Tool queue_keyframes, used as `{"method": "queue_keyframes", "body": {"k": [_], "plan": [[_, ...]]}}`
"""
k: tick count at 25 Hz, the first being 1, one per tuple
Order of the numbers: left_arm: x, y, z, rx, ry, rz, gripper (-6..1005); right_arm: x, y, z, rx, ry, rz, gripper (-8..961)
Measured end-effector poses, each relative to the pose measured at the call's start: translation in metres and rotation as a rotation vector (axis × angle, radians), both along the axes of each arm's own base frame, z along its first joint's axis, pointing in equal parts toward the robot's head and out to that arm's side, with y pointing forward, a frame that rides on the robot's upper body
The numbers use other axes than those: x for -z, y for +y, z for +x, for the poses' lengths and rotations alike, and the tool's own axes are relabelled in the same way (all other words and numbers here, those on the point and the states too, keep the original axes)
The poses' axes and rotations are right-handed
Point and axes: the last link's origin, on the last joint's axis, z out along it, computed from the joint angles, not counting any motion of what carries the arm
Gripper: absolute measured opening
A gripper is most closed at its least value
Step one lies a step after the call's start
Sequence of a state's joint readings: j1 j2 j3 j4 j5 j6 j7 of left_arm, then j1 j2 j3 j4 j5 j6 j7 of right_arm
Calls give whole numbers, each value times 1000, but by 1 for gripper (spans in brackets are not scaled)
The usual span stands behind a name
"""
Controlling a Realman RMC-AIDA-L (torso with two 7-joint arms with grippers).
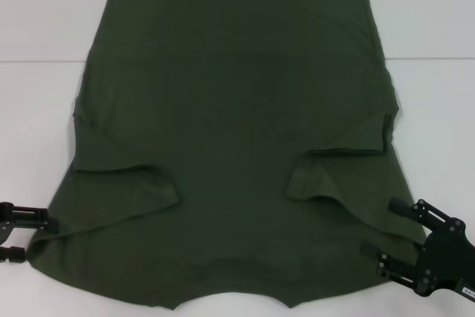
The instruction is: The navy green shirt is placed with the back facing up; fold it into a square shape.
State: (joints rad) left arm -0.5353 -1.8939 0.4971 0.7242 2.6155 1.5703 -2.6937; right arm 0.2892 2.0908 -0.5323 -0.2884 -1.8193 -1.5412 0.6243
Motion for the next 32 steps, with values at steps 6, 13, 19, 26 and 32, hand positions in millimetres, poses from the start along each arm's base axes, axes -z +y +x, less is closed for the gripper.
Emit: {"method": "queue_keyframes", "body": {"k": [6,13,19,26,32], "plan": [[4,0,1,1,-4,0,874,0,-1,0,-3,6,-1,858],[8,4,6,12,-13,-3,875,0,-3,0,0,7,-1,857],[11,5,8,15,-21,-5,875,-1,-4,0,-2,12,-2,857],[19,8,14,20,-48,-18,875,0,-5,0,-4,12,-5,857],[23,13,22,41,-61,-25,874,0,-7,1,-1,13,-6,857]]}}
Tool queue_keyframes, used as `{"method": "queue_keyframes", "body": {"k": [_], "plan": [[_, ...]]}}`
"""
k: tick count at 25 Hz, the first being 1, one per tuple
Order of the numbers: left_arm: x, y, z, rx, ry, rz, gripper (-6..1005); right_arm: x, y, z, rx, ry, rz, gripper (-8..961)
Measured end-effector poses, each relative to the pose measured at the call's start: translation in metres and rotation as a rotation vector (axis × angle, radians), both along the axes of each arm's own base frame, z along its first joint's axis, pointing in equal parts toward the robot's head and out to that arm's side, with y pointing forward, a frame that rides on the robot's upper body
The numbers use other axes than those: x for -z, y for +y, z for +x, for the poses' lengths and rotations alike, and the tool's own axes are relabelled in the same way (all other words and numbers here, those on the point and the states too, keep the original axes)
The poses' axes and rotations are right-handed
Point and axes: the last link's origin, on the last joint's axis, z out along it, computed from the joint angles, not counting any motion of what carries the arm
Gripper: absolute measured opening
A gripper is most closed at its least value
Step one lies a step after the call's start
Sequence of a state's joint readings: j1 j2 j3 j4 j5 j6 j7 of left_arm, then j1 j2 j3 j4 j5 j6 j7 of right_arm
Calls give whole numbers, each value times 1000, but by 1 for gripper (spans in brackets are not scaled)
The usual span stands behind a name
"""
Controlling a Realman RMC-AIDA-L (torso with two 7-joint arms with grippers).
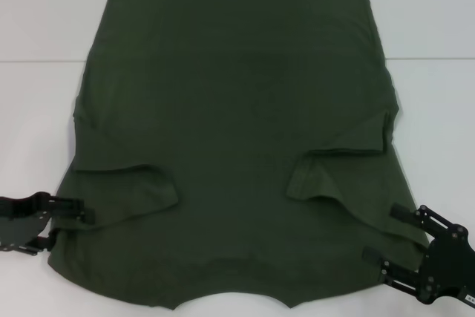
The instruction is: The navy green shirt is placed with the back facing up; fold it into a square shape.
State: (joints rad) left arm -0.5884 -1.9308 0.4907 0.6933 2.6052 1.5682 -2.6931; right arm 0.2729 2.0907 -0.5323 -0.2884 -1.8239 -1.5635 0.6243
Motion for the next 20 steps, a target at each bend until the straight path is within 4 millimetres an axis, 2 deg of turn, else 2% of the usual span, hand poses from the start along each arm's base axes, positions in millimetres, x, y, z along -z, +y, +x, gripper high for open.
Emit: {"method": "queue_keyframes", "body": {"k": [6,16,20], "plan": [[6,7,11,31,-6,-16,874,0,-1,1,3,2,0,857],[9,8,12,68,70,-81,868,-2,-2,-1,-5,16,3,857],[9,10,13,87,101,-81,769,-3,-2,-2,-9,26,6,857]]}}
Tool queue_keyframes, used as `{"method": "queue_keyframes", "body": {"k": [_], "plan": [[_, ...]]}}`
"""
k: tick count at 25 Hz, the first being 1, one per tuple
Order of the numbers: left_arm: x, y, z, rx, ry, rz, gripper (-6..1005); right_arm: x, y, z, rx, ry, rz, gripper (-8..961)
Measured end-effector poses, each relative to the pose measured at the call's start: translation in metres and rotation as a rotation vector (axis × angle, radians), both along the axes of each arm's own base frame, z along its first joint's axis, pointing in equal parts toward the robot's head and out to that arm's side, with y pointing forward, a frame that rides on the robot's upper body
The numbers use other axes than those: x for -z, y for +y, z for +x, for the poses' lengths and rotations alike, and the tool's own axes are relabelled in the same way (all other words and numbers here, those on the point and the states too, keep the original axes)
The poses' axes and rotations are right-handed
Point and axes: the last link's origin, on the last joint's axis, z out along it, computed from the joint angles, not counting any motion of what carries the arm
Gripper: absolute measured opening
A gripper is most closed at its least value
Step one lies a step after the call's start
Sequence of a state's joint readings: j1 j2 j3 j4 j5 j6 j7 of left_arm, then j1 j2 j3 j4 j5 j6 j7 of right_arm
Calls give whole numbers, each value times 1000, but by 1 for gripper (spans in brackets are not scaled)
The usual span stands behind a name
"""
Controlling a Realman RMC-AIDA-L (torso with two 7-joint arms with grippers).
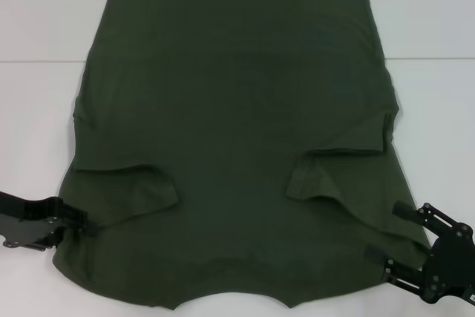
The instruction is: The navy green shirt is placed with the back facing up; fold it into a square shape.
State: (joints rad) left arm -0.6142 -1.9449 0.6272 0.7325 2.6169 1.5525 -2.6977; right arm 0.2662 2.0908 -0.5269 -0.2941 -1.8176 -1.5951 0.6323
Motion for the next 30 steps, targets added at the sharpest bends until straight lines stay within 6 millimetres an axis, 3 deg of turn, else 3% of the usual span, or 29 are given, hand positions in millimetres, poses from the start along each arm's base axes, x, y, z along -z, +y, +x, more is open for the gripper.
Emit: {"method": "queue_keyframes", "body": {"k": [2,6,16,20,24,30], "plan": [[-1,0,0,5,5,4,720,-1,0,0,0,5,4,857],[1,-1,-1,13,10,-3,457,-2,-1,0,1,7,6,856],[1,-2,-2,16,26,-12,139,-10,2,0,45,64,-14,856],[-5,-1,0,40,-10,9,20,-43,10,3,155,179,-61,856],[-12,-1,3,87,-78,48,20,-81,25,9,385,280,-216,856],[-13,0,6,181,-116,71,19,-128,47,6,745,229,-511,856]]}}
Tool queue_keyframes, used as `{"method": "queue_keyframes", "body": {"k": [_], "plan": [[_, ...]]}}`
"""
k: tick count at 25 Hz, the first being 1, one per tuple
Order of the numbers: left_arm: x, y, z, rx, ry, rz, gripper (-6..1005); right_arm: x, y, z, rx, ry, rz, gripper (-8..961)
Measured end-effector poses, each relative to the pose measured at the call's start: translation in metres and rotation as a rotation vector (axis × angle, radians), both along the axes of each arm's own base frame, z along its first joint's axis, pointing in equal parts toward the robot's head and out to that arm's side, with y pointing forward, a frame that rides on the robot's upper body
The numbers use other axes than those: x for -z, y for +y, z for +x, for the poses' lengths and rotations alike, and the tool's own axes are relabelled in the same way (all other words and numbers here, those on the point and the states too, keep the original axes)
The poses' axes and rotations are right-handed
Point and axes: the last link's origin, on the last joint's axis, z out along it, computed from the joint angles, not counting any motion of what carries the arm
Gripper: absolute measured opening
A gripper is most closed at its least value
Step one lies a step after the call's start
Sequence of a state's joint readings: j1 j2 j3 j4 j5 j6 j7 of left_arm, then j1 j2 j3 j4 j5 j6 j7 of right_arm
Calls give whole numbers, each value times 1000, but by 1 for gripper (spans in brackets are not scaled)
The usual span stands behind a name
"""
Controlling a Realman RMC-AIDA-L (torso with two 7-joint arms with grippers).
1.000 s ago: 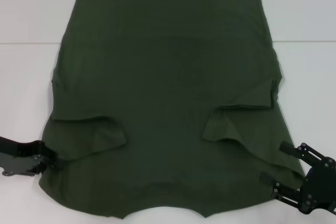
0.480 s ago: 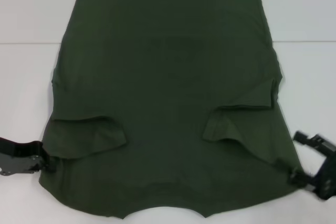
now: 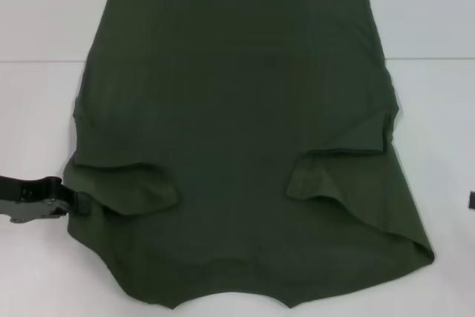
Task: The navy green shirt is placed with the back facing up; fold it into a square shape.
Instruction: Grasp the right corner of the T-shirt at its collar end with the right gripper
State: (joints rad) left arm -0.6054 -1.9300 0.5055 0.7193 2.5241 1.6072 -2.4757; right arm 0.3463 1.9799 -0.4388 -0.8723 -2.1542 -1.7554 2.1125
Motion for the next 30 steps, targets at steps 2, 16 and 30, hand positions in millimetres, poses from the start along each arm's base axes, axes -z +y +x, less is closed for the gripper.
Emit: {"method": "queue_keyframes", "body": {"k": [2,16,30], "plan": [[1,-1,2,29,-17,5,19,-9,4,-1,128,-19,-126,856],[-6,-5,11,180,-124,71,20,-5,44,-39,260,-232,-420,857],[-4,-4,15,183,-141,77,20,20,51,-32,275,-297,-434,857]]}}
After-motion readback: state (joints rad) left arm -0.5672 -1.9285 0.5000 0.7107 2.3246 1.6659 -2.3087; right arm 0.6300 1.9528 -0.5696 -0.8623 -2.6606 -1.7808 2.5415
